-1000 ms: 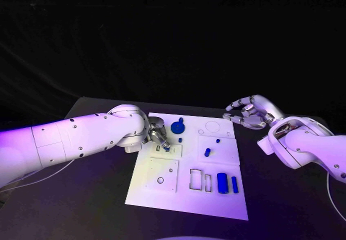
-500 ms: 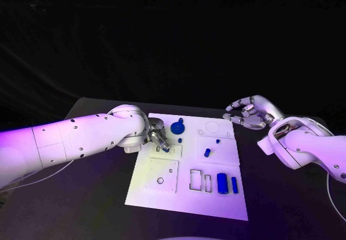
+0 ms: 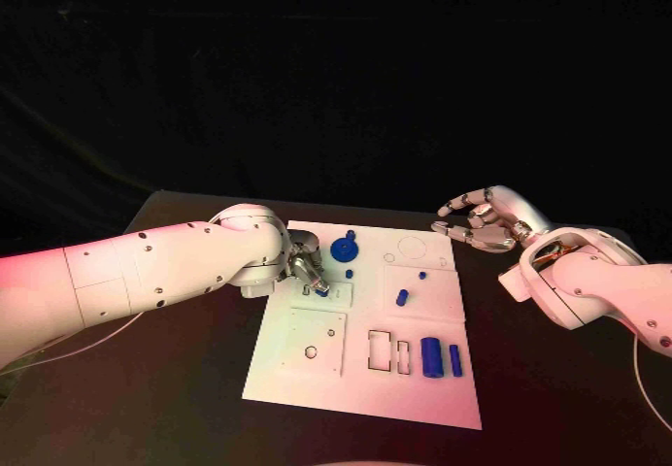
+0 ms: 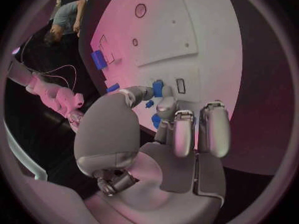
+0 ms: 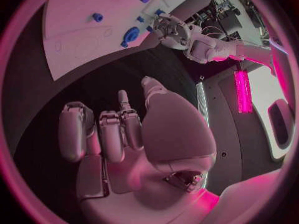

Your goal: Assemble the parts on the task board

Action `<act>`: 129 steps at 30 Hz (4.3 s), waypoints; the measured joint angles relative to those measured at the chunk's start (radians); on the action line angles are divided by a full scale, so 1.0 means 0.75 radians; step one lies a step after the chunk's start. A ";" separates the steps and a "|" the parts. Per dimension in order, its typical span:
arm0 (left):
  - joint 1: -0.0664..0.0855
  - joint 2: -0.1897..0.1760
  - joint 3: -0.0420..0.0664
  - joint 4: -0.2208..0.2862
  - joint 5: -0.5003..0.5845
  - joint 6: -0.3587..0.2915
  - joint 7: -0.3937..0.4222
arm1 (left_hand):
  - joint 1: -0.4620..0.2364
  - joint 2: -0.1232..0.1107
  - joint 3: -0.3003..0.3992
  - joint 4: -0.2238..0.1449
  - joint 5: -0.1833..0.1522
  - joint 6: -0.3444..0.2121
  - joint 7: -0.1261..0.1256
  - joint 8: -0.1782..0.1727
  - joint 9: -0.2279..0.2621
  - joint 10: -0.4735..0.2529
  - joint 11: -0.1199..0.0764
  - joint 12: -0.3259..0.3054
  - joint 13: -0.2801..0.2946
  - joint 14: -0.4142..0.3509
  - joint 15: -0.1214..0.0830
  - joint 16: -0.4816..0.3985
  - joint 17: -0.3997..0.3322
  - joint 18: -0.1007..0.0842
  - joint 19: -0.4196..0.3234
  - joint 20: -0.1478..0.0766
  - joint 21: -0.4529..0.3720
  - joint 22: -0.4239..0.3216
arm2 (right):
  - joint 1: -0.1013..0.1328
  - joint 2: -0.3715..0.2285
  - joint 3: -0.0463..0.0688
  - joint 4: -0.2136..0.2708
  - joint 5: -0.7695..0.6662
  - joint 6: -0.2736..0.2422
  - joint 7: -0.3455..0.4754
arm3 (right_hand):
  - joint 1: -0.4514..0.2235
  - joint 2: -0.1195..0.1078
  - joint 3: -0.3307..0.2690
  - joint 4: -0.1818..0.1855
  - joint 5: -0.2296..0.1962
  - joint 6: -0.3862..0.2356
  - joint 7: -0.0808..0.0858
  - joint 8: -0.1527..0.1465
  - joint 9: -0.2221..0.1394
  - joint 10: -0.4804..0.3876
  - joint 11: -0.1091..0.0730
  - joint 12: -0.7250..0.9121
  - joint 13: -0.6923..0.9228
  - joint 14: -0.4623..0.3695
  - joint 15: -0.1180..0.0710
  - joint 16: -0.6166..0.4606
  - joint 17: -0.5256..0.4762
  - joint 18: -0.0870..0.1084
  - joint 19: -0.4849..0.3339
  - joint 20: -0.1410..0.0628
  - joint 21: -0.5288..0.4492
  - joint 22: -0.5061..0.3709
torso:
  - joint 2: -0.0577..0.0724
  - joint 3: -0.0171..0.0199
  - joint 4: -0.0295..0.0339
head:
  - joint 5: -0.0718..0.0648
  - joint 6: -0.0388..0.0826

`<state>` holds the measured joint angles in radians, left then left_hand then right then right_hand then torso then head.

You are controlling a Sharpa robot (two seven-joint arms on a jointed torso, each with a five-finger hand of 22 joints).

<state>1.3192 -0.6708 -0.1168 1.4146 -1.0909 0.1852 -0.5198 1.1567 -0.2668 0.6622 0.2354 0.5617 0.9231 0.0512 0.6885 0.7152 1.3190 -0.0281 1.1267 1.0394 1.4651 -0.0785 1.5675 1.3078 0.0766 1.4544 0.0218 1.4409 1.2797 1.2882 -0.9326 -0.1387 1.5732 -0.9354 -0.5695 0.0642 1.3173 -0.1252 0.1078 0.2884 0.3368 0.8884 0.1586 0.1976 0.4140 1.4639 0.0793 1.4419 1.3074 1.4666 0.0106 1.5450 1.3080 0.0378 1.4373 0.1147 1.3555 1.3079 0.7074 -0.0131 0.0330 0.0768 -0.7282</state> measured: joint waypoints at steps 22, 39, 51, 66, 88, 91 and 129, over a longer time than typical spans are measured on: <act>0.004 0.030 -0.003 -0.028 -0.007 0.023 -0.010 | -0.037 0.036 -0.022 -0.022 0.000 0.020 -0.005 0.007 0.026 0.039 -0.010 0.030 0.028 0.000 -0.010 0.000 0.000 0.000 0.000 0.000 0.000 -0.006 | 0.000 -0.001 0.000 0.004 0.000 0.000 -0.003 | 0.000 0.000 0.000 0.000 0.019 0.000 0.000 0.004 0.000 0.000 0.000 0.000 0.000 0.000 0.000 0.000 0.000 0.000 0.000 0.000 0.000 0.000 | 0.000 0.0013 -0.0001 | -0.009 -0.011; 0.007 0.047 -0.005 -0.045 -0.005 0.025 -0.015 | -0.096 0.057 -0.055 -0.055 -0.014 0.036 -0.031 0.000 0.033 0.058 -0.025 0.040 0.050 0.000 -0.019 0.000 0.000 0.000 0.005 -0.005 0.000 -0.006 | 0.000 0.002 0.000 0.001 -0.001 0.001 -0.008 | 0.000 0.000 0.000 0.000 0.019 0.000 0.000 0.009 0.000 -0.006 -0.006 -0.007 0.000 -0.005 -0.005 -0.003 -0.001 0.021 -0.005 -0.005 -0.011 -0.001 | -0.002 0.0012 -0.0006 | -0.017 -0.002; 0.007 0.051 -0.006 -0.051 -0.005 0.030 -0.015 | -0.127 0.045 -0.013 -0.120 -0.017 0.041 -0.035 -0.009 0.031 0.060 -0.027 0.046 0.064 0.004 -0.024 0.000 0.000 0.000 0.010 -0.010 0.000 0.004 | 0.000 0.001 0.000 0.002 -0.003 0.003 -0.015 | -0.012 0.002 0.000 0.000 0.008 0.000 0.000 0.015 0.000 -0.006 -0.006 -0.010 0.001 -0.005 -0.005 -0.005 -0.001 0.021 -0.005 -0.005 -0.011 -0.001 | -0.001 0.0000 -0.0001 | -0.023 0.001; 0.008 0.051 -0.005 -0.050 -0.008 0.037 -0.016 | -0.132 0.040 -0.037 -0.110 -0.017 0.057 -0.042 -0.010 0.029 0.074 -0.031 0.059 0.080 0.000 -0.028 0.000 0.000 0.000 0.013 -0.013 0.000 0.012 | 0.000 -0.001 0.000 0.002 -0.005 0.005 -0.020 | -0.012 0.002 0.000 0.000 0.002 0.000 0.000 0.015 0.000 -0.006 -0.006 -0.013 0.001 -0.005 -0.005 -0.005 -0.001 0.021 -0.005 -0.005 -0.011 0.000 | 0.000 -0.0018 0.0022 | -0.028 0.000; 0.006 0.060 -0.006 -0.045 -0.006 0.058 -0.009 | -0.146 0.037 -0.118 -0.051 -0.027 0.088 -0.055 -0.016 0.028 0.079 -0.036 0.067 0.097 0.000 -0.028 0.000 -0.001 -0.021 0.014 -0.014 0.000 0.022 | -0.001 0.000 0.000 0.000 -0.007 0.006 -0.023 | -0.012 0.002 0.000 0.000 -0.008 0.000 0.000 0.015 -0.001 -0.006 -0.006 -0.012 0.001 -0.005 -0.005 -0.005 -0.001 0.021 -0.005 -0.005 -0.011 0.000 | 0.000 0.0005 -0.0005 | -0.028 -0.002; 0.006 0.060 -0.006 -0.045 -0.006 0.063 -0.008 | -0.147 0.037 -0.118 -0.051 -0.027 0.088 -0.055 -0.016 0.028 0.079 -0.036 0.071 0.097 0.000 -0.028 0.000 -0.001 -0.021 0.014 -0.014 0.000 0.022 | -0.001 0.000 0.000 -0.001 -0.007 0.006 -0.023 | -0.012 0.002 0.000 0.000 -0.008 0.000 0.000 0.015 -0.001 -0.006 -0.006 -0.012 0.000 -0.005 -0.005 -0.005 -0.001 0.021 -0.005 -0.005 -0.011 0.000 | 0.000 0.0004 -0.0009 | -0.027 -0.002; 0.005 0.045 -0.006 -0.041 -0.007 0.036 -0.002 | 0.016 0.003 -0.075 -0.009 0.010 0.064 -0.040 -0.028 0.055 0.088 -0.036 0.051 0.084 0.000 -0.038 0.000 -0.001 -0.021 0.014 -0.024 0.000 0.030 | -0.002 0.002 0.000 -0.003 -0.008 0.006 -0.022 | -0.012 0.002 0.000 0.000 -0.013 0.000 0.000 0.020 0.000 -0.006 -0.006 -0.012 0.000 -0.005 -0.005 -0.005 0.000 0.021 -0.005 -0.005 -0.011 -0.001 | 0.000 0.0003 -0.0004 | -0.025 -0.009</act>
<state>1.3234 -0.6369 -0.1210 1.3842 -1.0960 0.2124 -0.5212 1.1684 -0.2644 0.6062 0.2287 0.5693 0.9707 0.0215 0.6676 0.7564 1.3850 -0.0550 1.1646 1.1025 1.4651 -0.1070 1.5675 1.3073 0.0610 1.4649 0.0036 1.4408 1.3020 1.2864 -0.9315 -0.1388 1.5706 -0.9411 -0.5653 0.0476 1.3080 -0.1238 0.1079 0.2883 0.3271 0.8884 0.1585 0.2125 0.4143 1.4597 0.0751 1.4326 1.3075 1.4630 0.0070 1.5412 1.3079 0.0533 1.4337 0.1111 1.3474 1.3073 0.7072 -0.0129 0.0327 0.0584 -0.7353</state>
